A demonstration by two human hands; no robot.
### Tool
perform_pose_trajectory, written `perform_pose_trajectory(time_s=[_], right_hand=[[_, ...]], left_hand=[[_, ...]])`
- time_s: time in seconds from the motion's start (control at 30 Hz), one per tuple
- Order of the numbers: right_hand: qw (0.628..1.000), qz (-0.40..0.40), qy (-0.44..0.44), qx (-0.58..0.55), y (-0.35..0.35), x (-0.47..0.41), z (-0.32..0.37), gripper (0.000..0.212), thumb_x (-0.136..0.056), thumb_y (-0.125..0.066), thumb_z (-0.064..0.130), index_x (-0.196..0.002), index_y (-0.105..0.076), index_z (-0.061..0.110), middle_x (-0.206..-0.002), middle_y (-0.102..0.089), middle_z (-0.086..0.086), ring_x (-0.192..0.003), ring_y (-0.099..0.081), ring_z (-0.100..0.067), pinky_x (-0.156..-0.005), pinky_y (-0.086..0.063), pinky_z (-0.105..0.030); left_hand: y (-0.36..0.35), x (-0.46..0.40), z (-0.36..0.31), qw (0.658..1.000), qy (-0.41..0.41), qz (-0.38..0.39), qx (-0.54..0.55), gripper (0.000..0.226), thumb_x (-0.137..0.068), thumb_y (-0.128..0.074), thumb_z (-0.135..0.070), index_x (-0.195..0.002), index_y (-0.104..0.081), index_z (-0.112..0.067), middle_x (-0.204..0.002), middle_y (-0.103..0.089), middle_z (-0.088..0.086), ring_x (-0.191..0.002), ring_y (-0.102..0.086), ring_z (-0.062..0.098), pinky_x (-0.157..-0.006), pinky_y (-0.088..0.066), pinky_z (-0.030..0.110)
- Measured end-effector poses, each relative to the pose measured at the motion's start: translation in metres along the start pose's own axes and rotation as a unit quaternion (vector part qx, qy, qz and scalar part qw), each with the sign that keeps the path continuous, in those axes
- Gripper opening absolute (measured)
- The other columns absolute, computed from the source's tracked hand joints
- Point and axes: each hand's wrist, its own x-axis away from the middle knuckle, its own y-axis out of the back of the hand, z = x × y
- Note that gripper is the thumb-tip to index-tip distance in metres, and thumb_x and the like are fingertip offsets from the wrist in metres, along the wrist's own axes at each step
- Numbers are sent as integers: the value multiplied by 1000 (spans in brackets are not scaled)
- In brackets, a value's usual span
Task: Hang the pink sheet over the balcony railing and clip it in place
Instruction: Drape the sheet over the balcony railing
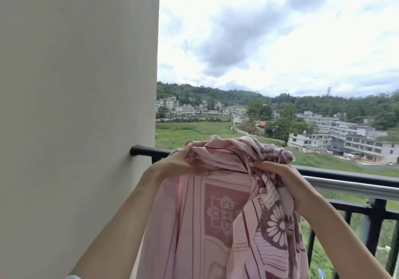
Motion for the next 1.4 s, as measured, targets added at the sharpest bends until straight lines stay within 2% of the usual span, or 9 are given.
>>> perform_pose_trajectory(time_s=[0.37, 0.57, 0.63, 0.73, 0.9, 1.07, 1.2, 1.3, 1.4], right_hand=[[1000, -2, -19, -10, -3, -8, -8, 48, -47, -81, 26, -88, -74, 1, -84, -70, -23, -63, -67, -31, -70, -56, -39], [999, 10, -34, -15, -8, -8, -6, 37, -55, -78, 25, -85, -74, 4, -73, -71, -15, -54, -65, -24, -59, -55, -30], [999, 17, -27, -20, -7, -7, -8, 39, -56, -78, 26, -88, -73, 4, -72, -70, -14, -54, -65, -23, -55, -54, -29], [999, 30, -21, -18, -2, -2, -16, 47, -56, -80, 31, -96, -73, 6, -79, -72, -14, -61, -68, -22, -52, -53, -28], [996, 66, -45, -49, -1, 5, -29, 49, -64, -73, 42, -99, -74, 9, -90, -73, -12, -73, -70, -23, -61, -55, -29], [993, 92, -47, -61, -2, 9, -30, 39, -69, -68, 41, -94, -74, 12, -85, -74, -8, -70, -70, -22, -63, -57, -29], [993, 86, -49, -64, -5, 13, -35, 34, -69, -68, 37, -89, -74, 9, -77, -73, -8, -63, -69, -21, -58, -57, -27], [995, 71, -49, -50, -4, 17, -44, 37, -67, -70, 37, -90, -74, 9, -83, -74, -9, -69, -71, -21, -61, -57, -28], [999, 23, -33, -17, -6, 20, -53, 54, -57, -77, 41, -99, -72, 6, -92, -74, -12, -79, -71, -24, -73, -57, -32]], left_hand=[[10, 2, 48, 994, 1, -86, 62, 29, -78, -61, 12, -79, -71, -16, -64, -67, -14, -62, -61, -2, -59, -47, 12], [0, -28, 28, 973, -12, -230, -4, 24, -77, -60, 6, -90, -71, -12, -83, -71, 4, -77, -66, 13, -71, -54, 25], [-10, -29, 24, 983, 10, -154, 99, 39, -84, -51, 7, -118, -60, -11, -108, -67, 6, -99, -64, 18, -84, -53, 28], [-13, -16, 26, 984, 65, -71, 152, 56, -89, -42, 8, -134, -42, -26, -119, -56, -2, -109, -59, 20, -76, -55, 27], [-26, 32, 39, 952, 65, -285, 93, 25, -88, -59, -11, -107, -47, -23, -108, -58, 3, -79, -68, 17, -61, -55, 23], [-74, 69, 71, 972, 182, -138, 62, 46, -76, -73, -37, -111, -53, -16, -100, -59, -4, -91, -59, 11, -68, -49, 18], [-102, 73, 80, 948, 167, -269, -41, 20, -78, -74, -25, -74, -61, -10, -68, -58, -1, -64, -52, 13, -45, -34, 11], [-100, 81, 76, 942, 159, -287, -78, 21, -83, -68, -22, -69, -61, -9, -64, -56, 1, -60, -47, 15, -49, -30, 20], [-90, 91, 64, 942, 161, -282, 83, 18, -89, -62, -23, -80, -58, -8, -76, -59, 5, -72, -54, 20, -67, -45, 30]])
